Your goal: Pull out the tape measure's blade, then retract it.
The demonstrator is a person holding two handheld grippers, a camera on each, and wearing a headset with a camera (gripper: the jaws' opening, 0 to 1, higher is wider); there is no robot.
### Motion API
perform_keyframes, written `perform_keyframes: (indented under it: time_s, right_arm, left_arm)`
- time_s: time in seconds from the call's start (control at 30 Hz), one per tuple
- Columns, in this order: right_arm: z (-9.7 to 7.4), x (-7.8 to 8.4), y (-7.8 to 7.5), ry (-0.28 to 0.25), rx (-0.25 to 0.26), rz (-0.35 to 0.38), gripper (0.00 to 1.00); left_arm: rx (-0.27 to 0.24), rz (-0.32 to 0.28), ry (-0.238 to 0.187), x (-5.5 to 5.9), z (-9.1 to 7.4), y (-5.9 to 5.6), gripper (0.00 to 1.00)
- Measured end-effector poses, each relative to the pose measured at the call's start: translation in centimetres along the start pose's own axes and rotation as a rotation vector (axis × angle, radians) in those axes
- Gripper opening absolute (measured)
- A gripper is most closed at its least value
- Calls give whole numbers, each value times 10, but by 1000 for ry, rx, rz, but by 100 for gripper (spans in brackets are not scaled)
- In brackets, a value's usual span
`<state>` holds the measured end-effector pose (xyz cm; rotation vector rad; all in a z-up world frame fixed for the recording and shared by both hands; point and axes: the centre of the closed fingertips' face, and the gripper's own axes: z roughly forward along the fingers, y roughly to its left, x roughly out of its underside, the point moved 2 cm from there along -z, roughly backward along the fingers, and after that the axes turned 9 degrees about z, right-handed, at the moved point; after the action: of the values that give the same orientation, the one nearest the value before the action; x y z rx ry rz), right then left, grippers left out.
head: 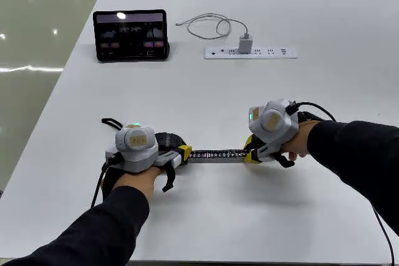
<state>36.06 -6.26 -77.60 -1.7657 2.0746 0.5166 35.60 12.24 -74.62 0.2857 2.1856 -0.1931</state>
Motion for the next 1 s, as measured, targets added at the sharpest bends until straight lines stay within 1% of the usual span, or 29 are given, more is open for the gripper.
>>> perform_keyframes:
  time_s: [0.23, 1.0]
  right_arm:
    - [2, -4, 3, -6, -10, 17, 11]
    - [9, -15, 5, -20, -17, 24, 11]
  left_arm:
    - [3, 3, 1, 0, -1, 0, 58]
    - [8, -3, 3, 0, 0, 0, 58]
